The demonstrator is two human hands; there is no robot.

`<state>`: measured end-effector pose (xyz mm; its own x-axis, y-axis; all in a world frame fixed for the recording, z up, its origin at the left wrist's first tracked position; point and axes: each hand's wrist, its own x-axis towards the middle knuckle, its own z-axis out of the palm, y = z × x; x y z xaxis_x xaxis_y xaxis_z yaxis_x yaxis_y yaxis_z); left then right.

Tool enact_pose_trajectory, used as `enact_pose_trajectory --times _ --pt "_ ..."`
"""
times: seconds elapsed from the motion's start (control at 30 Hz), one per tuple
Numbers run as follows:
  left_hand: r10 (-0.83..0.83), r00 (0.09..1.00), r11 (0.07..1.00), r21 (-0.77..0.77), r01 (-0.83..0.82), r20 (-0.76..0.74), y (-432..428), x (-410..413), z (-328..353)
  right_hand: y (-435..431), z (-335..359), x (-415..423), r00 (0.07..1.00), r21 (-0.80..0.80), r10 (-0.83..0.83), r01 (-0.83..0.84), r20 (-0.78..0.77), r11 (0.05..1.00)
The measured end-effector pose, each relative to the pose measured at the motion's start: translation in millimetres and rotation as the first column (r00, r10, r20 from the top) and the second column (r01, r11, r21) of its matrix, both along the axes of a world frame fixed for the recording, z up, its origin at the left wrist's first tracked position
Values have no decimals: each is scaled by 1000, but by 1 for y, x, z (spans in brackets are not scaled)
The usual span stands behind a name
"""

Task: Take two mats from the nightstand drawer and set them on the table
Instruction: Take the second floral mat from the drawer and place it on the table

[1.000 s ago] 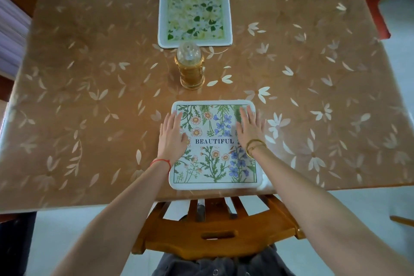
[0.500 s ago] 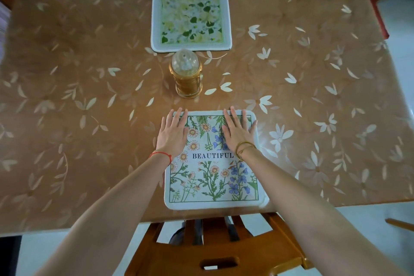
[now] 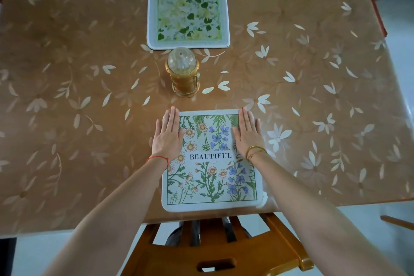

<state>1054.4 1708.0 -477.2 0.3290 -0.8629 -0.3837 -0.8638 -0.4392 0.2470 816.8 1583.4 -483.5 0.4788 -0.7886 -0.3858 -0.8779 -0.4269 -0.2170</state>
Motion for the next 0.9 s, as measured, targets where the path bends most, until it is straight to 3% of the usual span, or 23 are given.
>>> enact_pose_trajectory --times 0.23,0.4,0.5,0.9 --pt "113 994 993 31 -113 4 16 -7 7 5 9 -18 988 20 -153 152 9 988" --pt "44 998 997 -54 -47 -53 63 -23 13 37 11 -41 999 1 -44 44 26 999" --pt "7 998 1000 -18 -8 -70 95 -44 11 62 5 -44 1000 16 15 -15 -18 1000" --pt "103 980 992 86 -90 -169 116 -58 23 84 18 -78 996 99 -37 46 -85 994"
